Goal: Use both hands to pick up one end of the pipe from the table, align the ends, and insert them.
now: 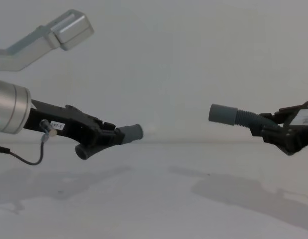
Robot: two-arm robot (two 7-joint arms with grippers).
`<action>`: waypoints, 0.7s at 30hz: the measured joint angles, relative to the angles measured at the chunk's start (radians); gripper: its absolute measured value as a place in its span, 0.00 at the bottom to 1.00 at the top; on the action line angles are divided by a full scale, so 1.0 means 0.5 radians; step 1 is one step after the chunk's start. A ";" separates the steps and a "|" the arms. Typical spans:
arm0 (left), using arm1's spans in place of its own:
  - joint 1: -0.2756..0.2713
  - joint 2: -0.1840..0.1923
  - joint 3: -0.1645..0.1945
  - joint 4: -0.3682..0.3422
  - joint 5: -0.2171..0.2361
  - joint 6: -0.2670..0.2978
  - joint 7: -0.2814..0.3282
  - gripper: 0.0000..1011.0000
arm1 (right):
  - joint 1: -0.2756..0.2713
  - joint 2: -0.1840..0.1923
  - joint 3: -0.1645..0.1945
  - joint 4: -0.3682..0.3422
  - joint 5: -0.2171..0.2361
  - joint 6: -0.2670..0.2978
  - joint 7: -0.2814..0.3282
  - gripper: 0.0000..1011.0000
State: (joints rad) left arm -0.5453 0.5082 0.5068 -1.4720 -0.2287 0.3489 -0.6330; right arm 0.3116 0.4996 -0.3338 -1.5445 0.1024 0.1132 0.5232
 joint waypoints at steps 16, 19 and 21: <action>-0.090 0.107 0.070 0.048 -0.064 -0.204 -0.302 0.30 | 0.022 0.127 -0.070 0.005 0.064 -0.150 0.231 0.29; -0.098 0.118 0.077 0.051 -0.075 -0.229 -0.335 0.30 | 0.025 0.133 -0.079 0.007 0.071 -0.158 0.243 0.29; -0.104 0.128 0.083 0.052 -0.084 -0.249 -0.359 0.30 | 0.028 0.138 -0.085 0.010 0.077 -0.164 0.253 0.29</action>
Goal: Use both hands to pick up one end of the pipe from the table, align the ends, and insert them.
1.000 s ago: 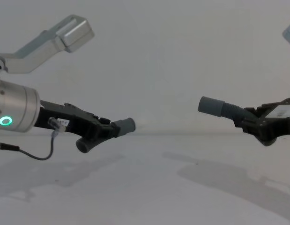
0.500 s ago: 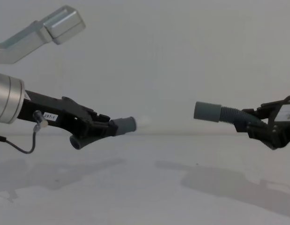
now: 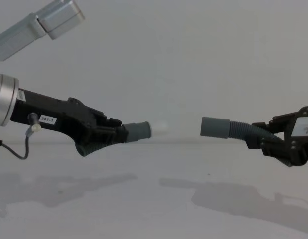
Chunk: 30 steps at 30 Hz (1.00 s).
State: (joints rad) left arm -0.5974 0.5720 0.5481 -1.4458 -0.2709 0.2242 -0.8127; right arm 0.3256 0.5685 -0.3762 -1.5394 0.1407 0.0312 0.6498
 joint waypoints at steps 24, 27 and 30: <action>-0.042 0.052 0.057 -0.031 -0.064 -0.111 -0.137 0.30 | 0.028 0.020 -0.060 0.011 0.046 -0.040 0.041 0.29; -0.047 0.052 0.063 -0.031 -0.070 -0.114 -0.142 0.30 | 0.031 0.021 -0.067 0.006 0.053 -0.040 0.041 0.29; -0.051 0.053 0.067 -0.031 -0.075 -0.115 -0.143 0.30 | 0.035 0.021 -0.072 0.002 0.059 -0.040 0.040 0.29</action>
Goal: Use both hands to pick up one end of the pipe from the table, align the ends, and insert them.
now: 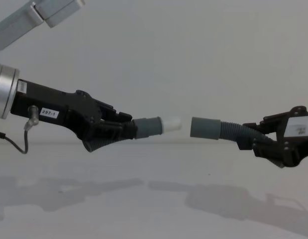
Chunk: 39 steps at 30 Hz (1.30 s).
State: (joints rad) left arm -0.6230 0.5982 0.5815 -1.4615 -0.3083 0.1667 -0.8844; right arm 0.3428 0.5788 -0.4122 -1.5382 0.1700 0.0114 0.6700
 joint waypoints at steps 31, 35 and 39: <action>-0.040 0.004 0.049 0.017 -0.076 -0.009 -0.030 0.30 | 0.046 -0.032 -0.065 0.014 0.050 0.058 -0.051 0.29; -0.041 0.013 0.053 0.008 -0.091 -0.009 -0.040 0.30 | 0.054 -0.038 -0.076 0.017 0.057 0.066 -0.057 0.29; -0.042 0.023 0.057 0.002 -0.102 -0.009 -0.049 0.30 | 0.063 -0.043 -0.084 0.020 0.065 0.073 -0.059 0.29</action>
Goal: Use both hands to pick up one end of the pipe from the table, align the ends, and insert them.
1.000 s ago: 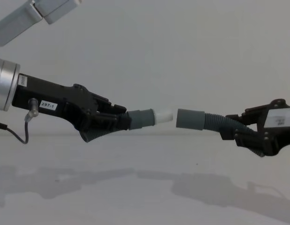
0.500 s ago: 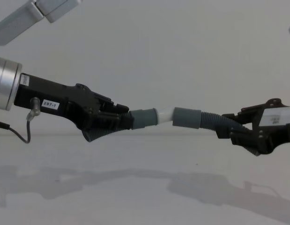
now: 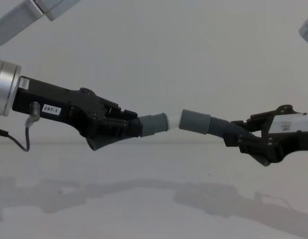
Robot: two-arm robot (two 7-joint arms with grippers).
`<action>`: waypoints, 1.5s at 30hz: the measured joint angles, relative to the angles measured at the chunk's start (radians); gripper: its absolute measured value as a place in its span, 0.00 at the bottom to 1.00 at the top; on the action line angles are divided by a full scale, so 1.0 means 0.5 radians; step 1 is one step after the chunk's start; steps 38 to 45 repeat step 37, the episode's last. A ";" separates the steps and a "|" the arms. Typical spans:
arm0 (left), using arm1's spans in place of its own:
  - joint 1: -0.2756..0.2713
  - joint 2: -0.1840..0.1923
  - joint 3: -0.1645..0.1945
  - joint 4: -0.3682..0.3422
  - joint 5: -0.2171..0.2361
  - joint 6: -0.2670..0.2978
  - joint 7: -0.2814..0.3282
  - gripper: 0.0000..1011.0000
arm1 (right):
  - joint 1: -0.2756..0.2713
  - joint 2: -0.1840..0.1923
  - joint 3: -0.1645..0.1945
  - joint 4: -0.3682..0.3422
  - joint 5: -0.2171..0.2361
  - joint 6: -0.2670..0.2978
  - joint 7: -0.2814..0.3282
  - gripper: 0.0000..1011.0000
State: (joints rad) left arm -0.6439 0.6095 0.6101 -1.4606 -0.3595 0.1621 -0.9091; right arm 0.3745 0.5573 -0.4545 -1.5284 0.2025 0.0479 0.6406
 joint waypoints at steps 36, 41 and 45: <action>-0.009 0.056 0.027 -0.020 -0.037 0.025 -0.009 0.30 | 0.035 -0.010 -0.041 0.009 0.033 0.006 -0.005 0.29; -0.009 0.056 0.027 -0.020 -0.037 0.025 -0.009 0.30 | 0.035 -0.010 -0.042 0.009 0.033 0.006 -0.005 0.29; -0.009 0.056 0.027 -0.020 -0.037 0.025 -0.009 0.30 | 0.035 -0.010 -0.042 0.009 0.033 0.006 -0.005 0.29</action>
